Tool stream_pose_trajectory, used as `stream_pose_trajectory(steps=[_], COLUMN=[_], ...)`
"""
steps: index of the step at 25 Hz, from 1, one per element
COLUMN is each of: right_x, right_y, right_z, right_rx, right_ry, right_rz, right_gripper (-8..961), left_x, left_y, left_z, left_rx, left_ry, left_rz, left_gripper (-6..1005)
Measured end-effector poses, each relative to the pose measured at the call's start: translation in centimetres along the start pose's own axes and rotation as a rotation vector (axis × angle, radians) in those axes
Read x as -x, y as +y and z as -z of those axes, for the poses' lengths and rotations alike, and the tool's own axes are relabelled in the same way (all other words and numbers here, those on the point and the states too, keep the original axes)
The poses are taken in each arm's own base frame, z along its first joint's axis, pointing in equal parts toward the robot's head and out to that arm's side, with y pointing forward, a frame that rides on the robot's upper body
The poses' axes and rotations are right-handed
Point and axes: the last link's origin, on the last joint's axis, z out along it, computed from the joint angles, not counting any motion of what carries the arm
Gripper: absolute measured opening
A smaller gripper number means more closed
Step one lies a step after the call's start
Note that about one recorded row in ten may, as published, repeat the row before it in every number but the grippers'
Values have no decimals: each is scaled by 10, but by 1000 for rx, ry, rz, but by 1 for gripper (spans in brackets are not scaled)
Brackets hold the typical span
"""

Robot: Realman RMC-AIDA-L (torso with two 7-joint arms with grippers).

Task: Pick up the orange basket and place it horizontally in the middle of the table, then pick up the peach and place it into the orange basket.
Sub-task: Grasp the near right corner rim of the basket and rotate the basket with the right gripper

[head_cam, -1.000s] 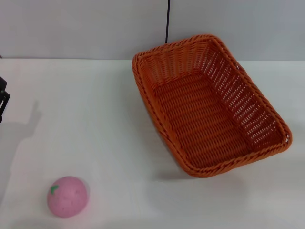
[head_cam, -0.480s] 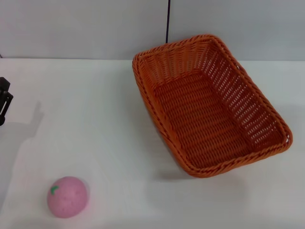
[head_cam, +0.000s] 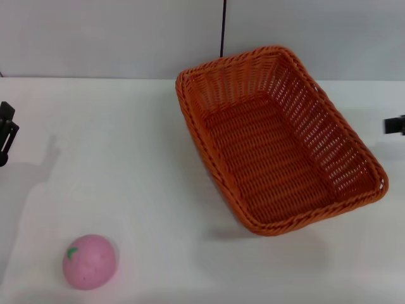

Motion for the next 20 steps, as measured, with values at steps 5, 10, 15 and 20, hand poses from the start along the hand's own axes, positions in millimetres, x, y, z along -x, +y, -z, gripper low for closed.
stream_pose_trajectory(steps=[5, 10, 15, 20], right_x=[11, 19, 26, 30], right_y=[2, 6, 14, 22], right_z=[-30, -56, -79, -96], right_rx=[-35, -48, -32, -12], right_ry=[-7, -7, 5, 19], right_rz=[25, 47, 86, 89], right_gripper=[630, 628, 626, 623], left_x=[-1, -1, -1, -1], left_y=[2, 2, 3, 2], left_z=[-1, -2, -5, -6], left_rx=[2, -3, -2, -7], left_ry=[8, 9, 10, 9], left_rz=[10, 13, 15, 15], left_gripper=[810, 810, 810, 810])
